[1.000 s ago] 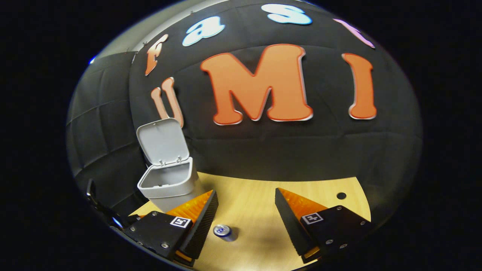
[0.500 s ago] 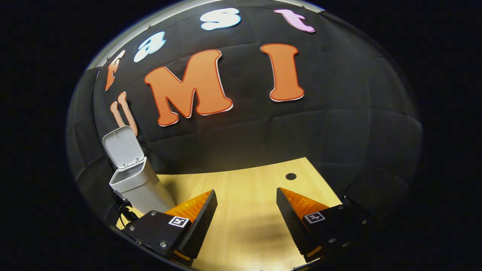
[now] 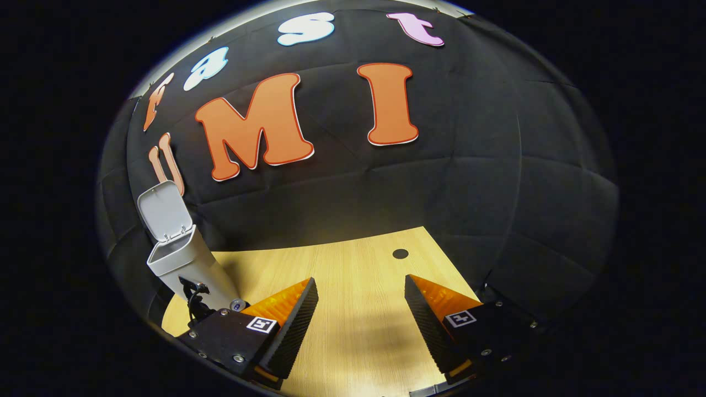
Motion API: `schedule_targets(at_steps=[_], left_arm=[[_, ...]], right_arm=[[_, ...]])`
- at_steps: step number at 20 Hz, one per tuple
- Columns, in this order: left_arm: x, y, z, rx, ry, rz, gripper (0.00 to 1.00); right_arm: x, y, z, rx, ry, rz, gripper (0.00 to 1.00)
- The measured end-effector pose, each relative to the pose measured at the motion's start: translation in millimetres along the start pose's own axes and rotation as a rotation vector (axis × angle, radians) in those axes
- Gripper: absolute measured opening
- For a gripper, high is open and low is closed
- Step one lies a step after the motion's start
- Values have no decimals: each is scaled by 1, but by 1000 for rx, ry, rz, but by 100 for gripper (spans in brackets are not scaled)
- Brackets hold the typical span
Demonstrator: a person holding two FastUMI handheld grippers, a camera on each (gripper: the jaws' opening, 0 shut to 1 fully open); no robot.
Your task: Press the lid of the desktop garbage bin to open it, pick up the crumpled paper on the desktop and throw it into the bin, then pick up the pop can on the desktop and drop it into the bin, and finally close the garbage bin lid.
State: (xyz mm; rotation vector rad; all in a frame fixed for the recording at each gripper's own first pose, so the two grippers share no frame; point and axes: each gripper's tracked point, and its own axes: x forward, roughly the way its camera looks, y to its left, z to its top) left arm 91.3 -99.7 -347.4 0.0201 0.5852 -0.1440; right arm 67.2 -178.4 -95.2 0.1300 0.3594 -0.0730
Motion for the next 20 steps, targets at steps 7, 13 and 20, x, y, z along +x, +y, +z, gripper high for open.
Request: schedule_targets(at_steps=[7,13,20], left_arm=[[-69,15,63,12,-59,-5,81],[-179,71,163,-62,-137,31,80],[-238,159,258,-154,-254,176,80]], right_arm=[[3,20,0,32,-5,51,95],[13,52,2,-1,-47,104,95],[15,76,18,-111,-157,83,95]])
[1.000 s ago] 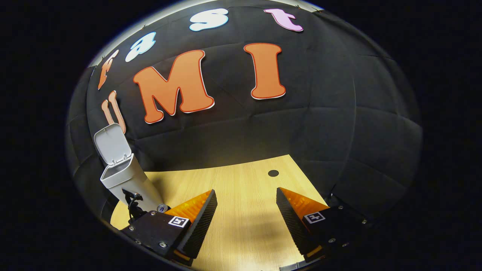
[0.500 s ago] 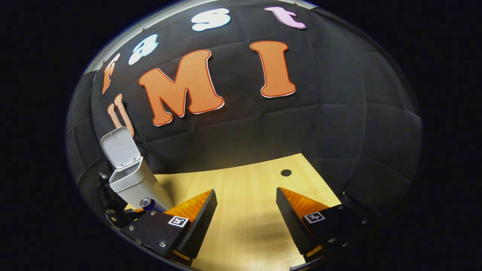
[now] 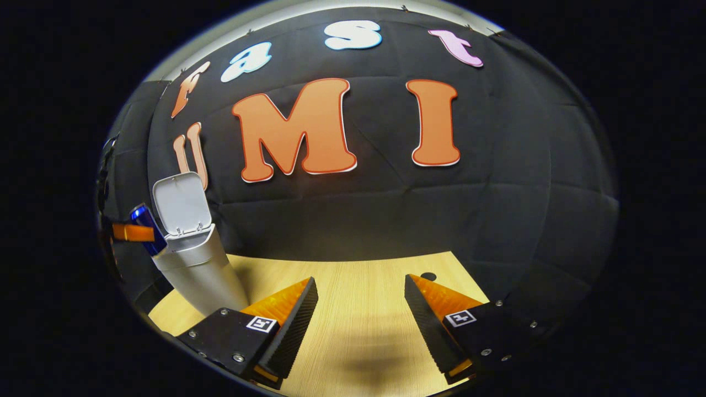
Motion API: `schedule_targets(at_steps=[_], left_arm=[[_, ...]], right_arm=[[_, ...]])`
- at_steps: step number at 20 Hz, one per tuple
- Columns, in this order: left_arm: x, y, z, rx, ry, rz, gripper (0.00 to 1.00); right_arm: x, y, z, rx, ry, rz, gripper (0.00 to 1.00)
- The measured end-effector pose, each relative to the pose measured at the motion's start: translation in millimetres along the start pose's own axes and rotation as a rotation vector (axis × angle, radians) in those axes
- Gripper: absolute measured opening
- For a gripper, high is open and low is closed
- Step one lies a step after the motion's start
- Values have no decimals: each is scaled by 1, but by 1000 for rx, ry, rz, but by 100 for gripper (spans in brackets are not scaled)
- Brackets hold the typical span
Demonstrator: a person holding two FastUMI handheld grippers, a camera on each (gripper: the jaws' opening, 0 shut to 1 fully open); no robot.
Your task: Press the lid of the desktop garbage bin to open it, pick up the crumpled paper on the desktop and throw it into the bin, then pick up the pop can on the desktop and drop it into the bin, and finally close the garbage bin lid.
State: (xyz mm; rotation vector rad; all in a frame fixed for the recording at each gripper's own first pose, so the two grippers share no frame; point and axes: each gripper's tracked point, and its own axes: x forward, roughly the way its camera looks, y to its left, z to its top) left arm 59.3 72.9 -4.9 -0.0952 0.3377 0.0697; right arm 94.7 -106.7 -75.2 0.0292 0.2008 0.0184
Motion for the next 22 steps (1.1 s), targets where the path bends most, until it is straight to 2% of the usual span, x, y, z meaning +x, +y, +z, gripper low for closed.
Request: schedule_targets(at_steps=[3,5,8,12,18,20,22], left_arm=[[42,14,9,19,36,13,80],[69,18,-5,29,110,11,80],[104,34,-31,42,216,50,81],[119,43,-57,-19,291,56,83],[94,37,-39,-72,221,30,89],[74,33,-5,-82,110,13,89],[55,28,48,-69,-37,0,88]], right_arm=[[-5,7,4,-7,-18,-2,95],[-8,6,7,-16,-25,-13,95],[-12,3,12,-7,-44,-44,95],[-20,-8,9,34,-41,-82,95],[-23,-5,5,50,-31,-103,95],[-23,-2,6,41,-31,-98,95],[-22,3,7,37,-30,-86,95]])
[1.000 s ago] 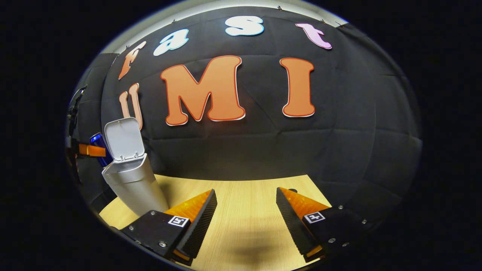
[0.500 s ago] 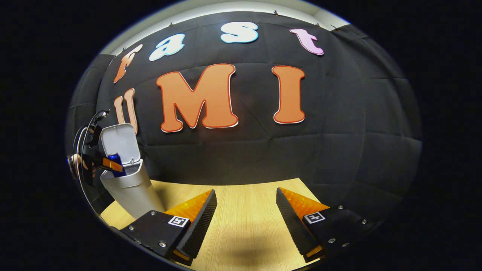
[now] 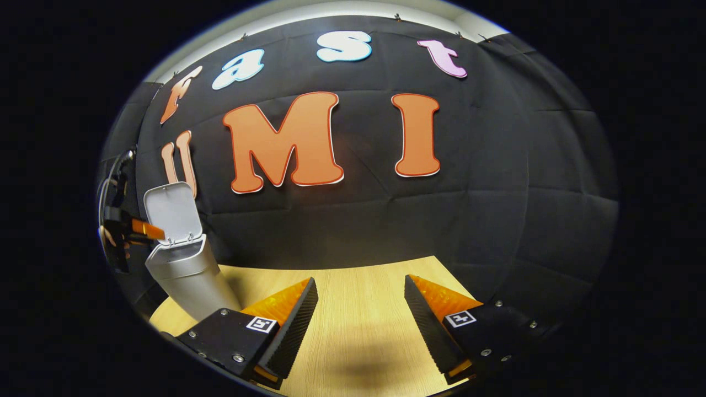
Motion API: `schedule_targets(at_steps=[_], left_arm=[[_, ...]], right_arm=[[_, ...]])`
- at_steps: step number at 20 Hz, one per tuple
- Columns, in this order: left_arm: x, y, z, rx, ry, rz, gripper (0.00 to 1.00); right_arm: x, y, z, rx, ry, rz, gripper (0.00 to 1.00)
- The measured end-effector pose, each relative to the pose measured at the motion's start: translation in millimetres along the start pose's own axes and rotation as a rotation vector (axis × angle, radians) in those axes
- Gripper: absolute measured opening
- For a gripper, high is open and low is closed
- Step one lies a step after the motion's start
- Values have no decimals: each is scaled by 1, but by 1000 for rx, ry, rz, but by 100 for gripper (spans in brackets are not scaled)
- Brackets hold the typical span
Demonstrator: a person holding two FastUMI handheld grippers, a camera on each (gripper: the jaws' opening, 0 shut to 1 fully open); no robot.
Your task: Press the lid of the desktop garbage bin to open it, pick up the crumpled paper on the desktop and throw it into the bin, then pick up the pop can on the desktop and drop it into the bin, and finally close the garbage bin lid.
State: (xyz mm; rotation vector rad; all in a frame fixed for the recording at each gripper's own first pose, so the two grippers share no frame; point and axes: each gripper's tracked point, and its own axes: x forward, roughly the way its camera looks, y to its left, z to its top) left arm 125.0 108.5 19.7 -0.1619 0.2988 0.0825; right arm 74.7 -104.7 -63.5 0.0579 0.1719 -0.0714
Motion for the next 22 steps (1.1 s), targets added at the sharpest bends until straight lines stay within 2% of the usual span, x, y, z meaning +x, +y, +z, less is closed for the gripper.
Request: schedule_targets(at_steps=[3,6,8,11,15,16,18,22], left_arm=[[-9,-2,83,-22,-154,-1,87],[11,4,140,-60,-203,16,88],[40,24,167,-22,-206,83,87],[86,46,167,-3,-149,156,87],[108,50,130,14,-80,165,88],[105,50,120,29,-58,175,88],[91,41,125,54,-135,149,86],[47,11,83,5,-155,68,84]], right_arm=[[-2,7,1,18,-6,24,95],[-4,10,-1,21,-2,37,95],[-6,7,2,30,-7,35,95],[-8,0,5,54,-14,26,95],[-9,-16,5,80,-12,-4,95],[-8,-18,4,92,-8,-7,95],[-8,-19,5,105,-5,0,94],[-6,-11,3,96,8,31,95]])
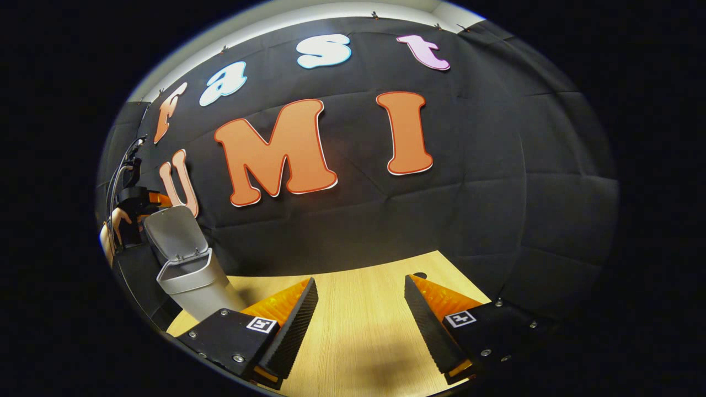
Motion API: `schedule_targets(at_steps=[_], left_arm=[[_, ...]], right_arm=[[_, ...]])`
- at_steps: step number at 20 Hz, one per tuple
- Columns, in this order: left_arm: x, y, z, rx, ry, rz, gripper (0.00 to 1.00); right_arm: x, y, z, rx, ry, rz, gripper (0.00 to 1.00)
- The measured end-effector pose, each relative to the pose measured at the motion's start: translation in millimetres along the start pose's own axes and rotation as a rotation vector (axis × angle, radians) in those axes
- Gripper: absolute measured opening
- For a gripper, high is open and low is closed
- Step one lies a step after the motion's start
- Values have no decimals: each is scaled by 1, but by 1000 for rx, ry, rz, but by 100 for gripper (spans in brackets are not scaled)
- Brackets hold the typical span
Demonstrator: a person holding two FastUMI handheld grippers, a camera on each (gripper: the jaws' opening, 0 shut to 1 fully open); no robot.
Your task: Press the lid of the desktop garbage bin to open it, pick up the crumpled paper on the desktop and throw it into the bin, then pick up the pop can on the desktop and drop it into the bin, and finally close the garbage bin lid.
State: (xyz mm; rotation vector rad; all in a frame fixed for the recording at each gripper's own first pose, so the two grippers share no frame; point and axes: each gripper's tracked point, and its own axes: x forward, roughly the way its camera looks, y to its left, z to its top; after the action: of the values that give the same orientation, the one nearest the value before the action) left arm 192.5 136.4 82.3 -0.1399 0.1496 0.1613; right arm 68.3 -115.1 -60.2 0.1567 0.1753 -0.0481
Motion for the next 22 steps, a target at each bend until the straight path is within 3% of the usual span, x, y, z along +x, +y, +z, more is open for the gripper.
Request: schedule_targets(at_steps=[4,11,13,15,17,19,22], left_arm=[[-43,-19,-64,-91,39,-43,84],[-39,-4,-155,30,161,72,84],[-43,2,-184,68,265,104,84],[-36,5,-173,71,152,97,91],[-43,2,-186,64,195,87,86],[-37,1,-179,111,99,72,89],[-31,1,-172,128,61,72,87]], right_arm=[[-1,9,2,-13,10,44,95],[-4,10,4,-35,24,76,95],[-4,6,3,-32,29,75,95],[-4,3,1,-13,37,74,95],[-2,4,-1,13,47,80,95],[-1,6,-7,15,59,84,95],[0,10,-10,-23,65,87,95]])
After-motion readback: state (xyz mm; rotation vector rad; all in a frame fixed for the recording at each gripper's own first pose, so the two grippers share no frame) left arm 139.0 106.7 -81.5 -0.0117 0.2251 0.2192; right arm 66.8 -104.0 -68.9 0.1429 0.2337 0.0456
